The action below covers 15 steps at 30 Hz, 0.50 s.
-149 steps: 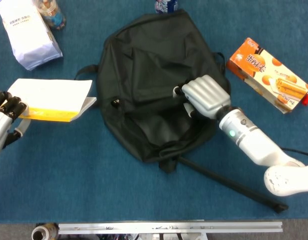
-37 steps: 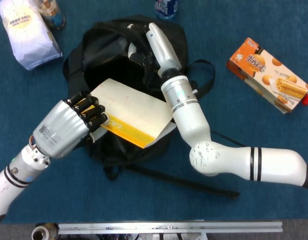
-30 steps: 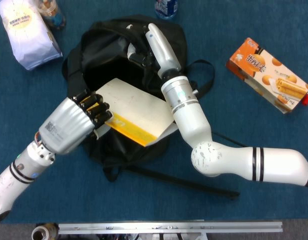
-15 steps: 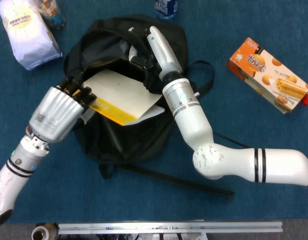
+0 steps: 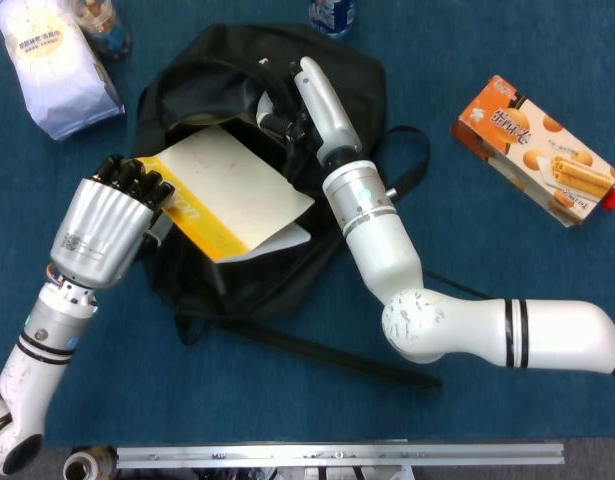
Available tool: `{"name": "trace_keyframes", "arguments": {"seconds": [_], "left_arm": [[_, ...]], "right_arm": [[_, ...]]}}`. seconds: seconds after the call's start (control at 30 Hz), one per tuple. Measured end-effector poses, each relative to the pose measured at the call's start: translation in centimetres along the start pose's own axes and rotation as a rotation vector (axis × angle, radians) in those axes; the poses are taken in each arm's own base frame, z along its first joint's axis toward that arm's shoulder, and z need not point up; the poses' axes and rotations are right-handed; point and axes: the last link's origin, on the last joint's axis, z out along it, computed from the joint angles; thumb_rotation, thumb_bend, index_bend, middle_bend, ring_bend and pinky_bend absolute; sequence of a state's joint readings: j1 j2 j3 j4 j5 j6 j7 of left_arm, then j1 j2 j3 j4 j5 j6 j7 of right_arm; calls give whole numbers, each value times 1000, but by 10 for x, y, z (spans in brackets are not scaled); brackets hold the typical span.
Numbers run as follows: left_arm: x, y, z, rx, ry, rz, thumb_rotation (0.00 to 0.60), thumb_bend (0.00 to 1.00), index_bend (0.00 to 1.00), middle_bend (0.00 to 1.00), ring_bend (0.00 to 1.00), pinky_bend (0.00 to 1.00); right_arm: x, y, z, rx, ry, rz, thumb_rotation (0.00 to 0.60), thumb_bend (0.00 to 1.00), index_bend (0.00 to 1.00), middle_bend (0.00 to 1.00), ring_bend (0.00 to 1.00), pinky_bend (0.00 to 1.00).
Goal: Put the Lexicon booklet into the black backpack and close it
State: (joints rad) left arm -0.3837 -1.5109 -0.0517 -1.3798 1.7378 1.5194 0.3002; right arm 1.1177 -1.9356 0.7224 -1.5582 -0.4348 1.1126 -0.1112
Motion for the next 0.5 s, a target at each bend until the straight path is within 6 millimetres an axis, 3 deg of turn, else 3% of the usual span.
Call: {"name": "trace_keyframes", "arguments": {"seconds": [0.5], "left_arm": [[-11, 24, 2, 33, -37, -25, 600, 346, 657, 580, 444, 405]], "right_arm": [[-6, -2, -1, -13, -2, 67, 600, 1000, 783, 680, 714, 993]]}}
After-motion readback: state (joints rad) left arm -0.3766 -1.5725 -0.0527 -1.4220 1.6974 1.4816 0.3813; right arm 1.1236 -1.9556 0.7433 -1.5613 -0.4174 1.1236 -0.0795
